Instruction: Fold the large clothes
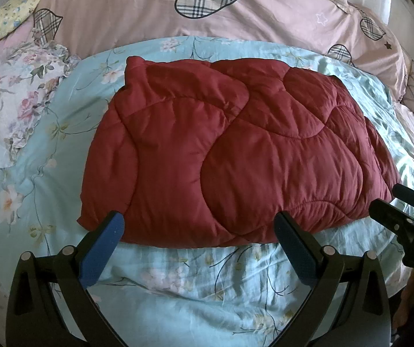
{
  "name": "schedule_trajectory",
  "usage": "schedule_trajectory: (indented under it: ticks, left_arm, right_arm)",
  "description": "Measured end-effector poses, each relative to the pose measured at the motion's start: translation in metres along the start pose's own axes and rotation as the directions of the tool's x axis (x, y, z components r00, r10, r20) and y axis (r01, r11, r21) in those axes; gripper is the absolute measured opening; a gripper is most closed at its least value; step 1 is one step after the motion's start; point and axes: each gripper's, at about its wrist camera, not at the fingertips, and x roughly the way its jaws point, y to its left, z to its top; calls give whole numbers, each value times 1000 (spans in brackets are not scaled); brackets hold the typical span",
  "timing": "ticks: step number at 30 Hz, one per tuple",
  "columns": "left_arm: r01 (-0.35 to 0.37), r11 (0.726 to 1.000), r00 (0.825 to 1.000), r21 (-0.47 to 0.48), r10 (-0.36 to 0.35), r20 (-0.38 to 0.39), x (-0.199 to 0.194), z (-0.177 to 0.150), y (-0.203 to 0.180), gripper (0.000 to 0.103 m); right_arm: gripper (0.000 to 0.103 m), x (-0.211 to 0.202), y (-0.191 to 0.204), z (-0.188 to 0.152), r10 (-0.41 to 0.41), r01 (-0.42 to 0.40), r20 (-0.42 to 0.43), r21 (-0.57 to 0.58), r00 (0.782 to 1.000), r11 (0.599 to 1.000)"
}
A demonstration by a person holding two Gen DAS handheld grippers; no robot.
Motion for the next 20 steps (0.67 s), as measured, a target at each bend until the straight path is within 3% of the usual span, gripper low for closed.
schedule_trajectory:
  ticks: [20]
  left_arm:
    - [20, 1000, 1000, -14, -20, -5, 7, 7, 6, 103]
  right_arm:
    - [101, 1, -15, 12, 12, -12, 8, 27, 1000, 1000]
